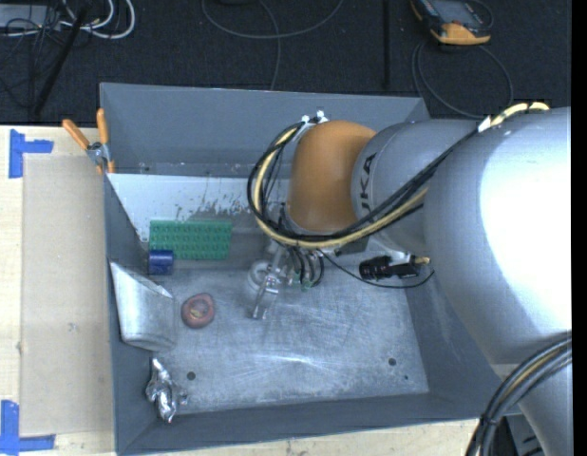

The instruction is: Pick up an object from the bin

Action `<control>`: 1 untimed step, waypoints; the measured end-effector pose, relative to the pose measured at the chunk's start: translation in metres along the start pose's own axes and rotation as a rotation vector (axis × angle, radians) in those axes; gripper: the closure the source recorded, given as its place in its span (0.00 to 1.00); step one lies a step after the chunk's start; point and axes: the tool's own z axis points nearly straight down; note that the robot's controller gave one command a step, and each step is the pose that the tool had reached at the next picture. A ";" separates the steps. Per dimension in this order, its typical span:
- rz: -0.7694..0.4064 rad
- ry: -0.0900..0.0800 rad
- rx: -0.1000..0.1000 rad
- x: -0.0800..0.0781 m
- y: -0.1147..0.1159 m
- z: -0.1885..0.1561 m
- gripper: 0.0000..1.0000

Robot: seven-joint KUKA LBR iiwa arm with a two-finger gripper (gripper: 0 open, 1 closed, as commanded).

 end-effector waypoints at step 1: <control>-0.004 -0.001 -0.001 -0.001 0.001 -0.003 1.00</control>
Offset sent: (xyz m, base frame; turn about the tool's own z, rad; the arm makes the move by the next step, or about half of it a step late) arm 0.0000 0.0000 0.0000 0.0000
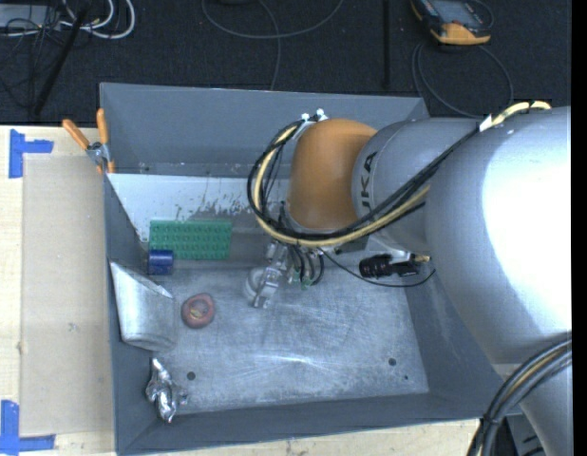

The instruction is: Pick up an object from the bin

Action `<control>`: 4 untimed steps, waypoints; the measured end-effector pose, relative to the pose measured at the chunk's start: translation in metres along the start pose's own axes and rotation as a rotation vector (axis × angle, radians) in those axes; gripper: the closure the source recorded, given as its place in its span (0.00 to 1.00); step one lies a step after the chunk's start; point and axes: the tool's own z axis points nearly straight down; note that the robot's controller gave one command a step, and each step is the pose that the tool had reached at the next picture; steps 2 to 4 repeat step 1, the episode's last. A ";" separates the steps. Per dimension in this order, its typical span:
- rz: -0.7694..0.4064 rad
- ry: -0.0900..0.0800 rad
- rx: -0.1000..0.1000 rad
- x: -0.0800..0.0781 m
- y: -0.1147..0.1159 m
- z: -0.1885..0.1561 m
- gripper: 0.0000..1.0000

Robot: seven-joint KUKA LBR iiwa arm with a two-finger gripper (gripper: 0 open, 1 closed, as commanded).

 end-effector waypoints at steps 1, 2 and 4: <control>-0.036 0.001 -0.001 0.010 0.019 -0.127 1.00; -0.036 0.001 -0.001 0.010 0.019 -0.127 1.00; -0.036 0.001 -0.001 0.010 0.019 -0.127 1.00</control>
Offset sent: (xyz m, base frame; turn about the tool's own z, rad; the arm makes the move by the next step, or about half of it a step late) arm -0.0065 0.0203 0.1221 -0.0316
